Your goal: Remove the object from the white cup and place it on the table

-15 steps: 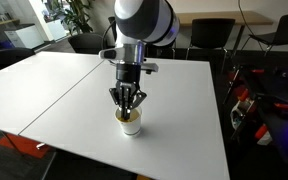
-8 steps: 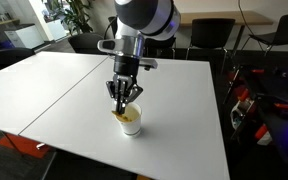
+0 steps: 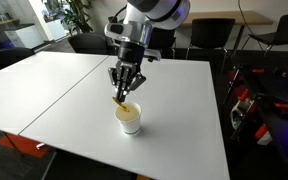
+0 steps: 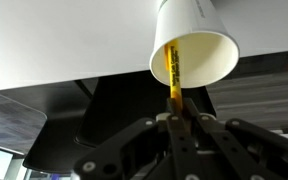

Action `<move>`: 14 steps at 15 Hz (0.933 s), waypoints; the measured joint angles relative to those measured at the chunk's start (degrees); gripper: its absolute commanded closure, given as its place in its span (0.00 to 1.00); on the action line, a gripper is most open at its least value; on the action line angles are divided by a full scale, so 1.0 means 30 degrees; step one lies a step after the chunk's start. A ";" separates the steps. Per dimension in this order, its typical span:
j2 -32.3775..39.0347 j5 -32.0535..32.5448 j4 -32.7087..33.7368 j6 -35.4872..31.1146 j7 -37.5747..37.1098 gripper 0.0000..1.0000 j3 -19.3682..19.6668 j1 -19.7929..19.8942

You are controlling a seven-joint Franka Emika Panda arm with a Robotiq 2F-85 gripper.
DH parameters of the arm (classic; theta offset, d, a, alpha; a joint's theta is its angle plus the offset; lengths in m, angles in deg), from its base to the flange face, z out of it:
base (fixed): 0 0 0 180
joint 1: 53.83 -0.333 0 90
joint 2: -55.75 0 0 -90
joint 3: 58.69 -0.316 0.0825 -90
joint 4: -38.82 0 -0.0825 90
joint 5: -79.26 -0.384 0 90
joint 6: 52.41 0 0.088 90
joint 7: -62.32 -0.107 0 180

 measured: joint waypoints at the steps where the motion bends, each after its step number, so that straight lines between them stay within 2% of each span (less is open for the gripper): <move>1: -0.0154 -0.0262 -0.0331 -0.0025 0.0672 0.98 -0.0520 0.0603; 7: -0.1100 -0.3083 -0.2029 -0.0041 0.5393 0.98 -0.3300 0.3964; 14: -0.3100 -0.9361 -0.3662 -0.0260 1.0988 0.98 -0.5118 0.6125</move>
